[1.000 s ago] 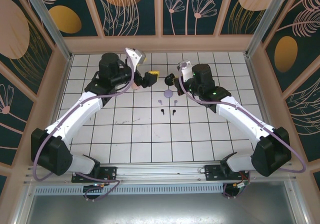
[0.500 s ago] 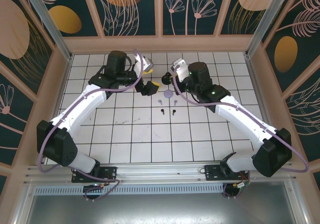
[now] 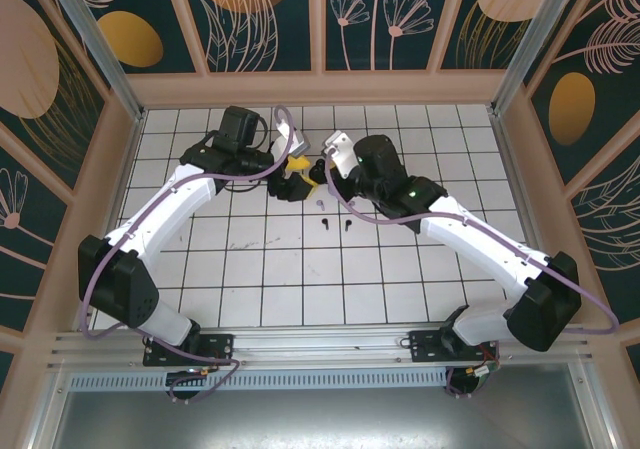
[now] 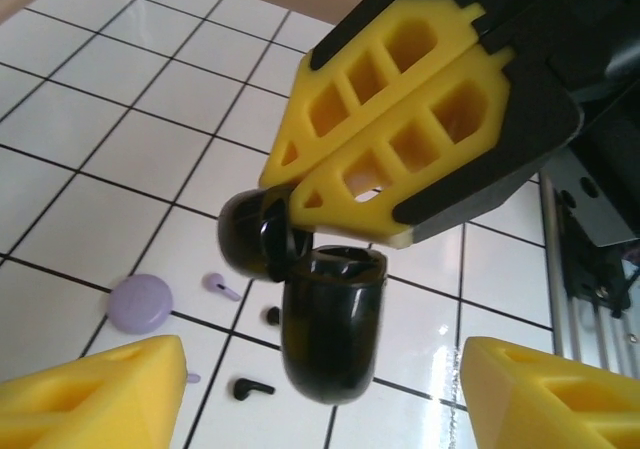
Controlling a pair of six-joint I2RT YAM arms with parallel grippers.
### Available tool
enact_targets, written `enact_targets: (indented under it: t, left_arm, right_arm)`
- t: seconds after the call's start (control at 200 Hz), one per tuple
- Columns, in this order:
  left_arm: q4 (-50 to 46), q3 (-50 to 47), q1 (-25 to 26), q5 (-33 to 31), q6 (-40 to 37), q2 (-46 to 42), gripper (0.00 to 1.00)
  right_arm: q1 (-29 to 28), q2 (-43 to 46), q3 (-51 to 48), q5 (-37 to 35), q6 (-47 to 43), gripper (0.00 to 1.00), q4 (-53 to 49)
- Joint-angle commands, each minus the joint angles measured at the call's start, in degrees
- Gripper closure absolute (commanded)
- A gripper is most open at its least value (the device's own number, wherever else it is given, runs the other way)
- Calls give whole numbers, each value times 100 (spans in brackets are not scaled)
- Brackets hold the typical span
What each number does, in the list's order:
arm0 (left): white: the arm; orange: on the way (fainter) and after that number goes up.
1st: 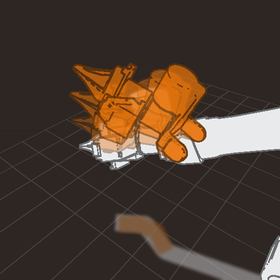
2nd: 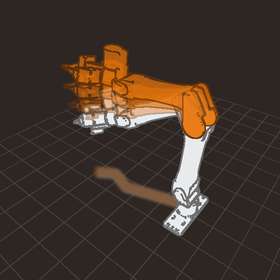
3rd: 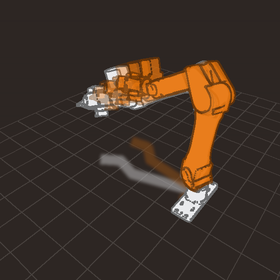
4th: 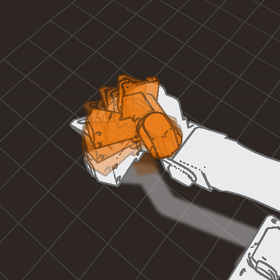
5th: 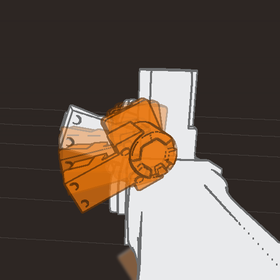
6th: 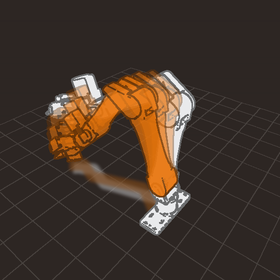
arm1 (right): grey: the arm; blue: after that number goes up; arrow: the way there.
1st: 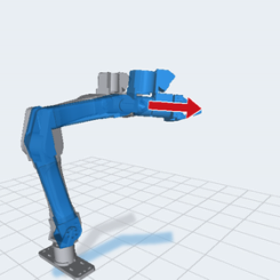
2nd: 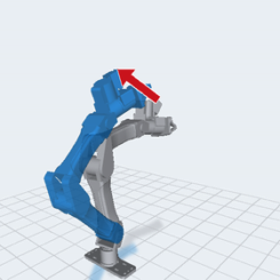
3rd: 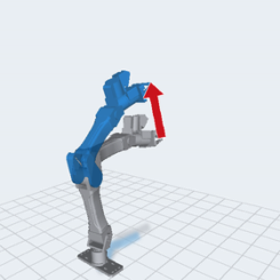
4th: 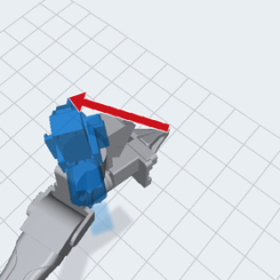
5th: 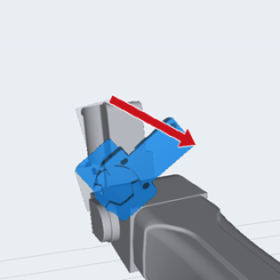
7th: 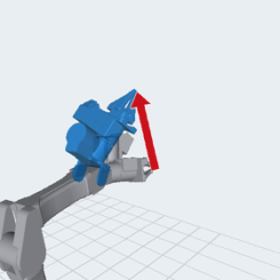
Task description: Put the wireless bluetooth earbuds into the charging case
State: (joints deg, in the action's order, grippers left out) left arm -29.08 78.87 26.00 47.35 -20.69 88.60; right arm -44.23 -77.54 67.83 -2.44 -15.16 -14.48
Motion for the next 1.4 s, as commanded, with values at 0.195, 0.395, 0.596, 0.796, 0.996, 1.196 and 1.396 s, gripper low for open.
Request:
enact_targets:
  t: [0.195, 0.395, 0.596, 0.796, 0.996, 1.196, 1.396]
  left_arm:
    - [-326, 153, 10, 549, -182, 167, 34]
    - [-318, 151, 8, 600, -190, 184, 44]
    - [-370, 207, 9, 695, -199, 271, 51]
    - [-393, 216, 10, 740, -216, 325, 57]
    - [-390, 199, 10, 766, -232, 328, 68]
    - [-365, 199, 10, 810, -225, 327, 89]
    - [55, 0, 10, 818, -2, 237, 100]
  right_arm:
    - [-236, -22, 178, -187, -121, 100, -170]
    - [-270, -28, 212, -169, -99, 100, -134]
    - [-305, 3, 230, -132, -83, 100, -108]
    - [-332, -22, 273, -125, -59, 100, -107]
    - [-341, -29, 283, -134, -65, 100, -99]
    - [-360, -16, 283, -142, -40, 100, -73]
    - [-354, 93, 342, -253, 126, 90, 50]
